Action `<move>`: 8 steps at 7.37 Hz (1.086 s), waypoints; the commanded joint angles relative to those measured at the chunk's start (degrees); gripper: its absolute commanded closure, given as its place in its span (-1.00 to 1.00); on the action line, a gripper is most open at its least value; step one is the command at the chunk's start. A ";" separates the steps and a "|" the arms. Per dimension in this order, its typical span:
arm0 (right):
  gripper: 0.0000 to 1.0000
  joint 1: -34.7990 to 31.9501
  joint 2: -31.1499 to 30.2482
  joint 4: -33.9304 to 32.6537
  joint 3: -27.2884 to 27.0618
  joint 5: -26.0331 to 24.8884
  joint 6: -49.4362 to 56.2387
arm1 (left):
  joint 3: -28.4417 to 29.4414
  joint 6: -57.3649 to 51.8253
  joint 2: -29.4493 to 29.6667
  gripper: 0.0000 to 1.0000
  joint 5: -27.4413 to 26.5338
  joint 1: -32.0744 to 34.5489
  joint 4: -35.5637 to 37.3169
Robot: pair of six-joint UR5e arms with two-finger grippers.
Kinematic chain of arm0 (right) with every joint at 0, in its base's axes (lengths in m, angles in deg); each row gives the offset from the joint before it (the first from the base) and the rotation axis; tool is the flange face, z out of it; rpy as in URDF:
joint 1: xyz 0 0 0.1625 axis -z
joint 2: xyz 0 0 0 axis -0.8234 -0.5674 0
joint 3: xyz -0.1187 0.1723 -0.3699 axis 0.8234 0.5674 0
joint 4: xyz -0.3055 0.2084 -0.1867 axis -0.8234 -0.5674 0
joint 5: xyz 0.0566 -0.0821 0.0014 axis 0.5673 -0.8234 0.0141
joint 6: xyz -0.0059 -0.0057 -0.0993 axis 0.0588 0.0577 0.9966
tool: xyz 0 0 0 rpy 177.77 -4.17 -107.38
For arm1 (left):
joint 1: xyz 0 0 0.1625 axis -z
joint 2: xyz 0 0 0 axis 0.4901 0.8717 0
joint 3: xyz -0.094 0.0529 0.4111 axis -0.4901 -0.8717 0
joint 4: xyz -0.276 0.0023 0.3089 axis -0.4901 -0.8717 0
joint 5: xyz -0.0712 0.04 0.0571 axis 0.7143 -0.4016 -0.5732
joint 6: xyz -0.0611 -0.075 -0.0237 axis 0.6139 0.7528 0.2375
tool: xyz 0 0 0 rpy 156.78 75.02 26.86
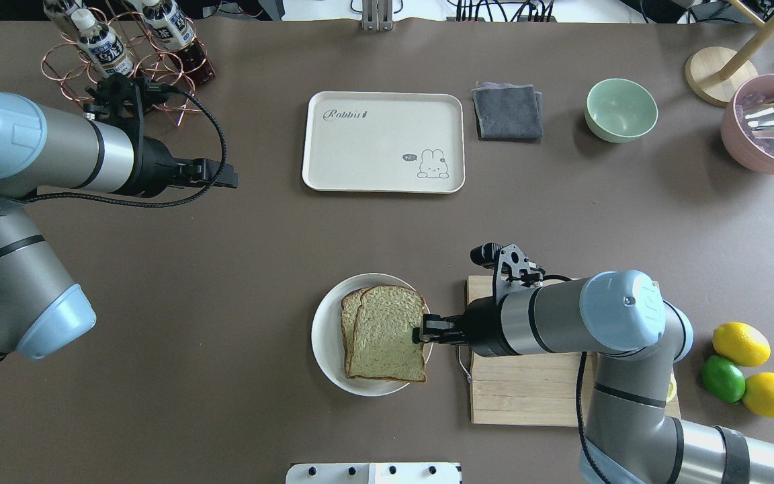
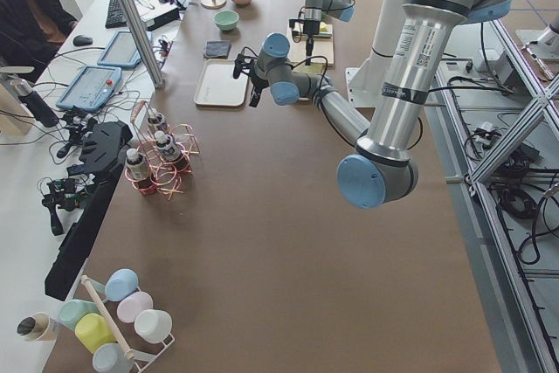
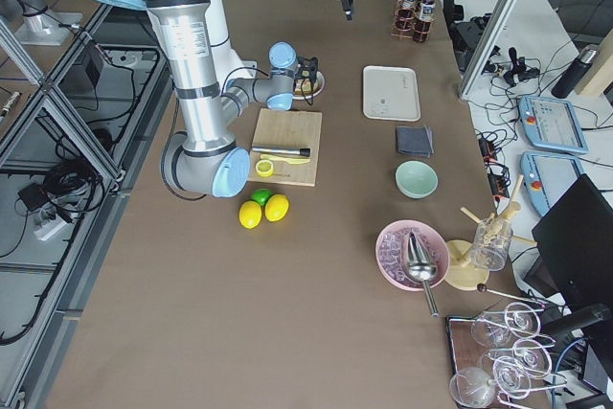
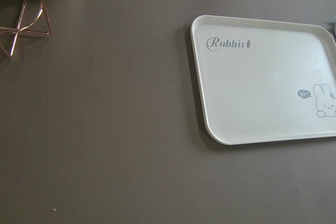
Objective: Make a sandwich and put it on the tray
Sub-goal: 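Carry the bread slice with the right gripper onto the egg on the plate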
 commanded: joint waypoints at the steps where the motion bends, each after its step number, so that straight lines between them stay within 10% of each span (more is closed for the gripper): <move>1: 1.00 1.00 0.78 0.18 2.05 -1.18 0.14 | 0.41 0.00 0.04 -0.94 0.00 0.06 -0.26; 4: 1.00 2.42 1.84 0.18 2.76 -3.47 -0.12 | 0.50 0.00 0.04 -0.94 0.00 0.06 -0.35; 5: -0.45 2.42 1.75 0.18 2.76 -3.56 -0.12 | 0.50 0.00 0.04 -0.94 0.00 -0.03 -0.35; 6: -0.98 2.24 1.49 0.18 2.41 -4.17 -0.12 | 0.50 0.00 0.04 -0.94 0.00 -0.03 -0.53; 8: -0.98 0.67 0.79 0.01 0.83 -3.65 -0.04 | 0.77 0.44 0.12 -0.95 0.09 -0.03 -1.14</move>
